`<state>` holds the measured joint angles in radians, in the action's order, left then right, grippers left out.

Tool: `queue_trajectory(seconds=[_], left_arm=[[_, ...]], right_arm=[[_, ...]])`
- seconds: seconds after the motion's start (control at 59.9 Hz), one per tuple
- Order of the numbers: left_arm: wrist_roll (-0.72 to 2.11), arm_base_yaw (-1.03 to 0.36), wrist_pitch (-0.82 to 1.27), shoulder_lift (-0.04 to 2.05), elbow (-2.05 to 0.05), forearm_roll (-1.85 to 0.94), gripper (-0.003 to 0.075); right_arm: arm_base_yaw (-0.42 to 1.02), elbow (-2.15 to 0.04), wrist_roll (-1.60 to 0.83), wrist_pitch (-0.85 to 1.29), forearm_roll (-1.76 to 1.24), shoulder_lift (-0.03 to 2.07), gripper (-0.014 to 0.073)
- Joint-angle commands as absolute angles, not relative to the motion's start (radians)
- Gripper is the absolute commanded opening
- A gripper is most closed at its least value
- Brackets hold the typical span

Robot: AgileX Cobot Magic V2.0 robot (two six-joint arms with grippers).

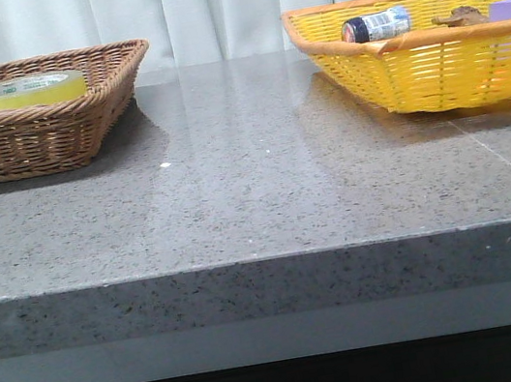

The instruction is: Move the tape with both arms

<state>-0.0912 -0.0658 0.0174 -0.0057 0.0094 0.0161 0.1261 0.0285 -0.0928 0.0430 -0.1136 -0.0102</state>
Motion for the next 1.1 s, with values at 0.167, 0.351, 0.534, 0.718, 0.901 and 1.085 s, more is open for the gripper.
queue_trajectory(seconds=[0.167, 0.351, 0.534, 0.718, 0.901, 1.085], left_arm=[[-0.093, -0.063, -0.065, -0.022, 0.049, 0.014, -0.002], [-0.093, -0.063, -0.065, -0.022, 0.049, 0.014, -0.002], [-0.093, -0.063, -0.065, -0.022, 0.049, 0.014, -0.002], [-0.093, -0.063, -0.065, -0.022, 0.049, 0.014, -0.002], [-0.093, -0.063, -0.065, -0.022, 0.049, 0.014, -0.002], [-0.093, -0.063, -0.065, -0.022, 0.049, 0.014, -0.002]], right_arm=[[0.119, 0.001, -0.094, -0.044, -0.101, -0.037, -0.0069], [0.072, 0.001, -0.094, -0.044, -0.1, -0.037, -0.0069], [0.049, 0.001, -0.094, -0.044, -0.1, -0.037, -0.0069], [0.049, 0.001, -0.094, -0.044, -0.1, -0.037, -0.0069], [0.049, 0.001, -0.094, -0.044, -0.1, -0.037, -0.0069], [0.049, 0.001, -0.094, -0.044, -0.1, -0.037, -0.0069]])
